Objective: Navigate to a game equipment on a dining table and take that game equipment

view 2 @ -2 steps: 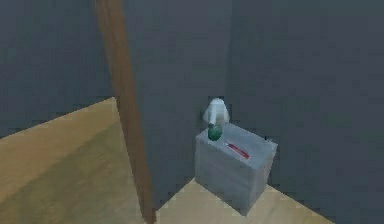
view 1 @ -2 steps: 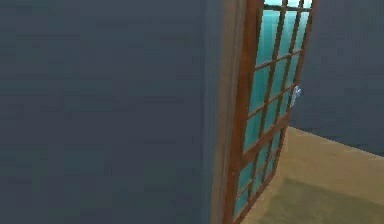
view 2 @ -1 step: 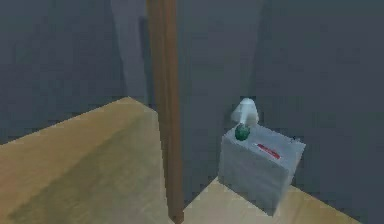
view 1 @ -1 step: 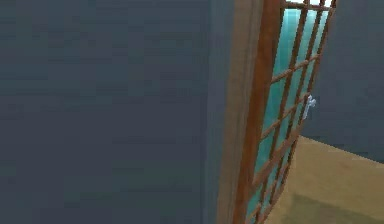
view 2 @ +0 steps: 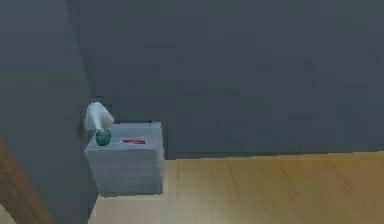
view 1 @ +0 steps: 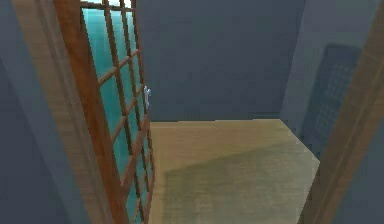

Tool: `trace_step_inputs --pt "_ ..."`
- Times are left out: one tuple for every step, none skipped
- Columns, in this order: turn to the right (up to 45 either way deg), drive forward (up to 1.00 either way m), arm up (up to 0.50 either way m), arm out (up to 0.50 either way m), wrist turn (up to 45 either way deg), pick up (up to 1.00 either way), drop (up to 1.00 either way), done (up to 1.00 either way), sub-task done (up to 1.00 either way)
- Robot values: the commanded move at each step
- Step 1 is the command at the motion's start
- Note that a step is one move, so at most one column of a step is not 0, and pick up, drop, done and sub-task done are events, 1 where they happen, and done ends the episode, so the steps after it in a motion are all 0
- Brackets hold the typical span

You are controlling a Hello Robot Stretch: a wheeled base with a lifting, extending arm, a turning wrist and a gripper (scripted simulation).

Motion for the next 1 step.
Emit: trace_step_inputs --pt "9.0 0.00 0.00 0.00 0.0 0.00 0.00 0.00 0.00"
